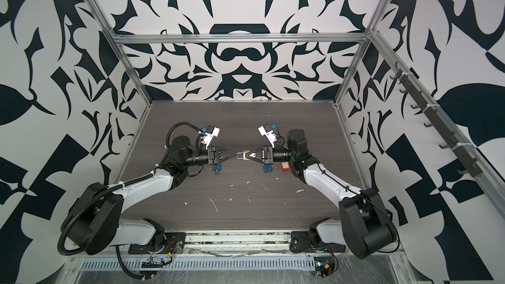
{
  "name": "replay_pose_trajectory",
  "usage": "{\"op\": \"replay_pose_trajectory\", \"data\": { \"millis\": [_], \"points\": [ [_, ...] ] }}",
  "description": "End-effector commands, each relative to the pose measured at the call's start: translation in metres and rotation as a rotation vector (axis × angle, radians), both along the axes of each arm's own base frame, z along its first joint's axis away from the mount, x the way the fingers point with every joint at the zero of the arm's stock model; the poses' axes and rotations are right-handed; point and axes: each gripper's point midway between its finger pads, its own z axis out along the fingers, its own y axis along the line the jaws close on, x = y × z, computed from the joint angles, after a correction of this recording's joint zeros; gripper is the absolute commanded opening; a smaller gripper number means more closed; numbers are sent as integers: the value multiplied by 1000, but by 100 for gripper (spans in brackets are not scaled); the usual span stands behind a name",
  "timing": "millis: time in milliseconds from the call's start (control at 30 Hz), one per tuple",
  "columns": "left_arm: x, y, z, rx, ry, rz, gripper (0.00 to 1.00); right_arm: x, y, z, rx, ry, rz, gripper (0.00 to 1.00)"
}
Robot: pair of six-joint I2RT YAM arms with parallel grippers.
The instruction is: Lock with the key
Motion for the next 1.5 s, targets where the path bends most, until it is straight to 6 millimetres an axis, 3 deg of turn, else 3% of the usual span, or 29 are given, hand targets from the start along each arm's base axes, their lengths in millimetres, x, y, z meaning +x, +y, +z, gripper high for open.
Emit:
{"op": "replay_pose_trajectory", "data": {
  "millis": [0,267,367,800,1067,1467],
  "points": [
    [1,-4,15,-26,-44,-15,21,6,2,25,33,-101,0,0],
    [-3,-6,20,-34,-54,-34,20,12,2,19,17,-101,-24,0],
    [-4,-7,21,-35,-55,-37,14,14,3,16,9,-99,-36,0],
    [-4,-8,24,-38,-65,-38,10,17,2,16,2,-103,-51,0],
    [-7,-12,27,-42,-79,-51,0,17,5,16,11,-101,-43,0],
    [-18,-19,38,-55,-130,-84,0,18,12,17,29,-90,-30,0]
  ]
}}
